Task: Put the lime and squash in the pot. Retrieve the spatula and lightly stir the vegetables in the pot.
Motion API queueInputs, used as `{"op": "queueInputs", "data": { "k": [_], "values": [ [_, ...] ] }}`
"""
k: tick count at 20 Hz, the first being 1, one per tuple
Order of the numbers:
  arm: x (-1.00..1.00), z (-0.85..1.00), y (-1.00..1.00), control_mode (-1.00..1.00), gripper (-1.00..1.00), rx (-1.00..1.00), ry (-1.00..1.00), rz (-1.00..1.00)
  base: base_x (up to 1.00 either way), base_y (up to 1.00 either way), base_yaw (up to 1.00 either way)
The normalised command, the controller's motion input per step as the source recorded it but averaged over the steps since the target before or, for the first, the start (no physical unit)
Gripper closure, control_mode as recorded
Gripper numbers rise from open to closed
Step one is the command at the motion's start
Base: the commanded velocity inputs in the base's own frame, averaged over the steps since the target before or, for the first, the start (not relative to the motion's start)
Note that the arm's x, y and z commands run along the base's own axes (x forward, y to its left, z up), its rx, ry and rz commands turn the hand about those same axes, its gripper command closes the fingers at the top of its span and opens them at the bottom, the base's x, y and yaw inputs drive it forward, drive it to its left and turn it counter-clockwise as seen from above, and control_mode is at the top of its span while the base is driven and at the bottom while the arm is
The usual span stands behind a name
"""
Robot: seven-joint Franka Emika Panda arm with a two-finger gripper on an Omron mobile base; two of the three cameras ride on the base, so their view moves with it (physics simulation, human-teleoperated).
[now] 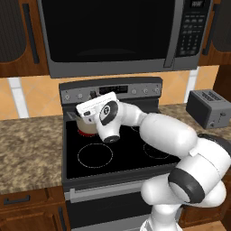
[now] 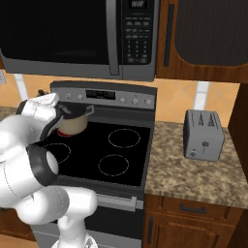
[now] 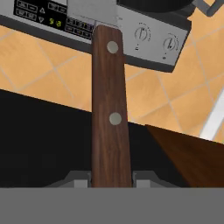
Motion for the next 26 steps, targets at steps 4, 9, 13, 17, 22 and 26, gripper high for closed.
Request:
{"op": "queueInputs", "data": {
  "k": [4, 9, 13, 17, 22, 26],
  "values": [
    [0.33, -0.59, 0.0, -1.0, 1.0, 0.01, 0.17, 0.06, 0.0, 0.0, 0.0],
    [0.33, -0.4, 0.01, -1.0, 1.0, 0.07, 0.15, 0.0, 0.0, 0.0, 0.0],
    [0.2, 0.05, 0.04, -1.0, 1.0, 0.06, 0.02, 0.0, 0.0, 0.0, 0.0],
    [0.05, 0.68, 0.12, -1.0, 1.0, 0.0, -0.12, 0.0, 0.0, 0.0, 0.0],
    [0.03, 0.43, 0.04, -1.0, 1.0, 0.0, -0.02, 0.0, 0.0, 0.0, 0.0],
    [0.07, 0.33, 0.0, -1.0, 1.0, 0.0, -0.02, 0.01, 0.0, 0.0, 0.0]
  ]
}}
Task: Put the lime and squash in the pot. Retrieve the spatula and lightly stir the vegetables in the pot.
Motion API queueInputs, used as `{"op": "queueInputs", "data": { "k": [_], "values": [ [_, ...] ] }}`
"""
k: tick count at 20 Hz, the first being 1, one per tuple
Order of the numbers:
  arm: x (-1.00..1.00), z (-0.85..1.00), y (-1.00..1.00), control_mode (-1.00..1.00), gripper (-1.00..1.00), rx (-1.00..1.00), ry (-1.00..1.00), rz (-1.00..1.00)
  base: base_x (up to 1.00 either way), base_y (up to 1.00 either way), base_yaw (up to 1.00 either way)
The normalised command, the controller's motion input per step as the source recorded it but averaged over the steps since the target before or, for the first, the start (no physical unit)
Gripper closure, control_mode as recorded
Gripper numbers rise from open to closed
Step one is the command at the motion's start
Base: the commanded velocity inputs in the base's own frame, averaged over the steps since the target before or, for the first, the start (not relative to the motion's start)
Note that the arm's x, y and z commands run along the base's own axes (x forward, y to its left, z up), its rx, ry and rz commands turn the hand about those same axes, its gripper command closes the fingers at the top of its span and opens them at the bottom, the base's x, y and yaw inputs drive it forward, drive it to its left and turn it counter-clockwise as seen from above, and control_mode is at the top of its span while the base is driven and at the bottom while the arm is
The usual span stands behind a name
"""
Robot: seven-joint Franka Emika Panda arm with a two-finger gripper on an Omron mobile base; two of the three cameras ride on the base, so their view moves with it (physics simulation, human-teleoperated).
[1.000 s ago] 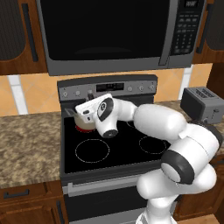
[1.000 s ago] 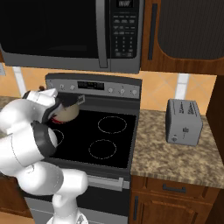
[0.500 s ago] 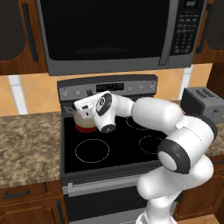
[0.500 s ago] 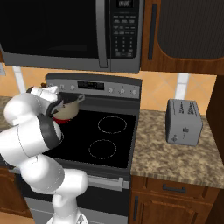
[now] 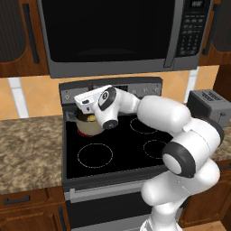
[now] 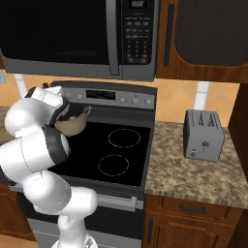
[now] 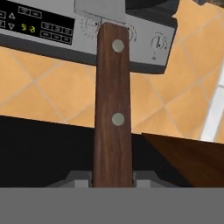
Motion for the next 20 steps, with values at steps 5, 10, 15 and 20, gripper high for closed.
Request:
{"op": "queueInputs", "data": {
  "k": [5, 10, 15, 20],
  "values": [
    [0.34, -0.21, 0.04, -1.0, 1.0, -0.01, 0.01, 0.05, 0.0, 0.0, 0.0],
    [0.89, -0.72, 0.03, -1.0, 1.0, -0.01, 0.03, 0.09, 0.0, 0.0, 0.0],
    [0.52, -0.96, 0.01, -1.0, 1.0, 0.0, 0.07, 0.1, 0.0, 0.0, 0.0],
    [0.33, -0.71, 0.04, -1.0, 1.0, 0.0, 0.03, 0.03, 0.0, 0.0, 0.0]
  ]
}}
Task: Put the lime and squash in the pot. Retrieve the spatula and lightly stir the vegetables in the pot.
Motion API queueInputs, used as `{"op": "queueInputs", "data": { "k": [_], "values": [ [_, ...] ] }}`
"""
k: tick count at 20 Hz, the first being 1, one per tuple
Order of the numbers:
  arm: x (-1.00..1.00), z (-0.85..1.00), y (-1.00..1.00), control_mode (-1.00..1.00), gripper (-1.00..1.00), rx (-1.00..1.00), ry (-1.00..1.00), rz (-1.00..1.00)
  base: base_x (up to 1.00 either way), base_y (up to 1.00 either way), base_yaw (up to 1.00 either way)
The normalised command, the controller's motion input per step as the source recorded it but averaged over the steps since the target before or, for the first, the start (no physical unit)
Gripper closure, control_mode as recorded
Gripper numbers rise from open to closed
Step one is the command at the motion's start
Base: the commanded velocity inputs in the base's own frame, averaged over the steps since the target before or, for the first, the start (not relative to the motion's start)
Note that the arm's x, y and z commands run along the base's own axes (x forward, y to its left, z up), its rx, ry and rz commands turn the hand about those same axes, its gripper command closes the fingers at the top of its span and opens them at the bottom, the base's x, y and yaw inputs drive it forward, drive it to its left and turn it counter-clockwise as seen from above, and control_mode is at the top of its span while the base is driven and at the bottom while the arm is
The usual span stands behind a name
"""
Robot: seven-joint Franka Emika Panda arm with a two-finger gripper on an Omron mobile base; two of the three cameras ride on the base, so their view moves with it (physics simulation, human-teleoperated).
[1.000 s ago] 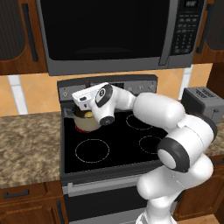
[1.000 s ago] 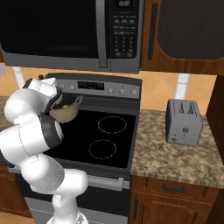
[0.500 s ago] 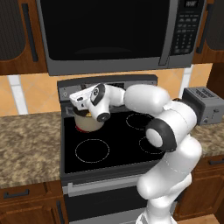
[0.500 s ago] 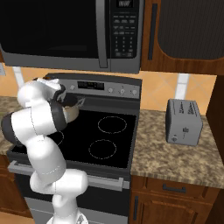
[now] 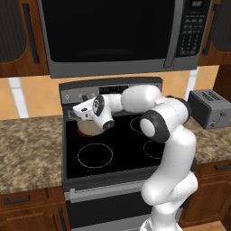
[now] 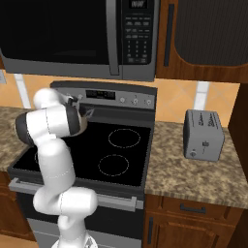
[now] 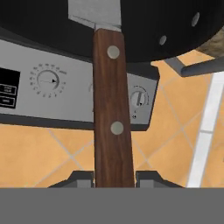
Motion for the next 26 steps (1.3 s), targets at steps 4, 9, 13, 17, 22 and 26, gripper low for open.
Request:
{"op": "queueInputs", "data": {
  "k": [4, 9, 13, 17, 22, 26],
  "values": [
    [0.28, -0.7, 0.01, -1.0, 1.0, 0.0, 0.07, 0.0, 0.0, 0.0, 0.0],
    [0.22, -0.58, 0.0, -1.0, 1.0, -0.03, -0.03, 0.0, 0.0, 0.0, 0.0],
    [-0.54, -0.08, -0.02, -1.0, 1.0, 0.0, -0.04, 0.0, 0.0, 0.0, 0.0],
    [-0.6, 0.0, 0.0, -1.0, 1.0, 0.0, 0.05, 0.0, 0.0, 0.0, 0.0],
    [-0.03, 0.09, -0.04, -1.0, 1.0, 0.0, 0.11, -0.05, 0.0, 0.0, 0.0],
    [0.0, -0.08, -0.08, -1.0, 1.0, 0.0, 0.24, -0.12, 0.0, 0.0, 0.0]
  ]
}}
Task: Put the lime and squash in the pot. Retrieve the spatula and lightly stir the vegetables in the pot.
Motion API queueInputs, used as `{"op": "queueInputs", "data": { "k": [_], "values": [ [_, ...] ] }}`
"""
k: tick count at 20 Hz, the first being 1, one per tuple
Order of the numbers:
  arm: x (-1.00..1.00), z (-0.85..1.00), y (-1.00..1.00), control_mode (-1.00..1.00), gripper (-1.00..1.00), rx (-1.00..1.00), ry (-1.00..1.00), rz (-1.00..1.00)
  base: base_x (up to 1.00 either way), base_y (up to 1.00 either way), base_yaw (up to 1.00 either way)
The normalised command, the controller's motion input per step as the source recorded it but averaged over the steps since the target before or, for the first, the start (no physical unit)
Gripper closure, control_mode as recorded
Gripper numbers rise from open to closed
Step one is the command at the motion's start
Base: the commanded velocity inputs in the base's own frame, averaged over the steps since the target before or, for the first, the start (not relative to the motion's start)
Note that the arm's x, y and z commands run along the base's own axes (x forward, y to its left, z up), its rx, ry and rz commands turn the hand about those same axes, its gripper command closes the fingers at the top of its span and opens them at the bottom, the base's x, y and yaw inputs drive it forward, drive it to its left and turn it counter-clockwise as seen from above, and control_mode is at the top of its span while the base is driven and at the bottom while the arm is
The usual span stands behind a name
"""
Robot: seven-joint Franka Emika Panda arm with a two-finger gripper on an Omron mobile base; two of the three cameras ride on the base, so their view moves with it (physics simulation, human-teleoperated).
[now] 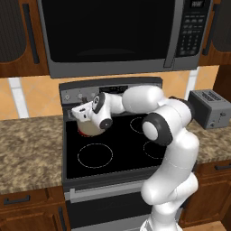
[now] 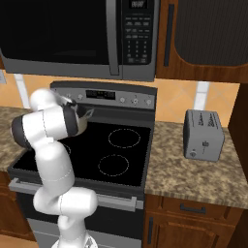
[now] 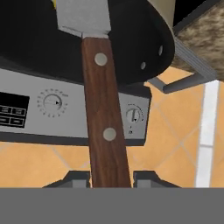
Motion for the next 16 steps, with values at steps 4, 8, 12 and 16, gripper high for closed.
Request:
{"op": "queueInputs", "data": {
  "k": [4, 8, 12, 16],
  "values": [
    [0.0, -0.34, -0.21, -1.0, 1.0, -0.03, 0.05, -0.07, 0.0, 0.0, 0.0],
    [0.02, -0.07, -0.05, -1.0, 1.0, -0.01, -0.16, 0.0, 0.0, 0.0, 0.0],
    [-0.18, -0.11, 0.0, -1.0, 1.0, 0.07, -0.06, 0.01, 0.0, 0.0, 0.0],
    [-0.01, -0.05, 0.0, -1.0, 1.0, -0.01, -0.35, 0.04, 0.0, 0.0, 0.0]
  ]
}}
